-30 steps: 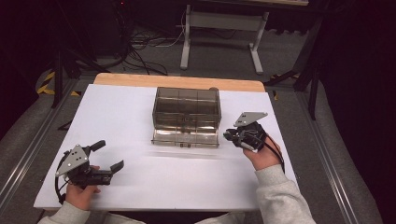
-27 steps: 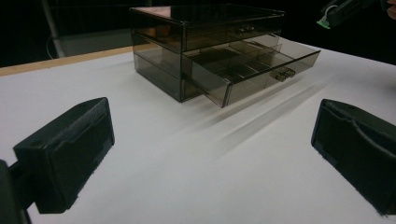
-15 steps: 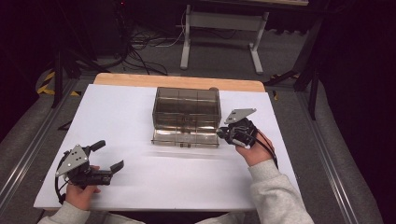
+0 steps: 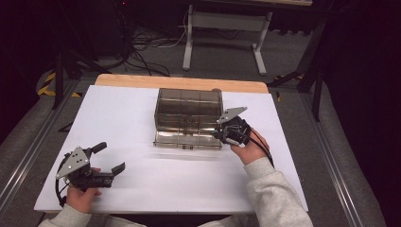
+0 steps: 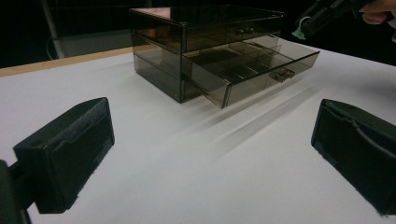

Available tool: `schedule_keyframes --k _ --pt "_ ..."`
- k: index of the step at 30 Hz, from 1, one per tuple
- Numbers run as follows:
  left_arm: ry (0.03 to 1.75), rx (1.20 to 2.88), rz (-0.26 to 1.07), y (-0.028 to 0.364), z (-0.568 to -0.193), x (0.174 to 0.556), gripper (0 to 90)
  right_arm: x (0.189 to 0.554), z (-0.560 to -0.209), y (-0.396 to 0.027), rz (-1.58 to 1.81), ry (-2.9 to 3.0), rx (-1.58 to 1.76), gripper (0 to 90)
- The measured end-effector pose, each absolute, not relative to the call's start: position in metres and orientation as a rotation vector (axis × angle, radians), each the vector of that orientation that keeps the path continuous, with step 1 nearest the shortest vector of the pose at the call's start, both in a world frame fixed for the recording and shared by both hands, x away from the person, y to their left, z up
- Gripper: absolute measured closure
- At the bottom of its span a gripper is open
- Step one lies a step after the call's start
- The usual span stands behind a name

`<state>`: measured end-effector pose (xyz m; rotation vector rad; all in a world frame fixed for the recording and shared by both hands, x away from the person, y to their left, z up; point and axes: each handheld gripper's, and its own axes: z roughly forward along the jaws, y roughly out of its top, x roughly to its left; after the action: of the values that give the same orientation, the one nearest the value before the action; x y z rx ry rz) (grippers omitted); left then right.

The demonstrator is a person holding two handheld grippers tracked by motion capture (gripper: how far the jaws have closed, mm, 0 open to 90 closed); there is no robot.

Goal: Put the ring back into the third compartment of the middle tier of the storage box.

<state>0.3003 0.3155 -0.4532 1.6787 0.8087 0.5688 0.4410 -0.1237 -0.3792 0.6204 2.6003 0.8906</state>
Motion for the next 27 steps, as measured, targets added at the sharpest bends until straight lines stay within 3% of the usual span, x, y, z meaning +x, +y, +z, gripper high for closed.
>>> schedule_keyframes --k 27 --pt "0.808 1.68 0.571 0.316 -0.453 0.301 0.3 0.453 -0.391 -0.103 0.848 2.648 0.606 76.7"
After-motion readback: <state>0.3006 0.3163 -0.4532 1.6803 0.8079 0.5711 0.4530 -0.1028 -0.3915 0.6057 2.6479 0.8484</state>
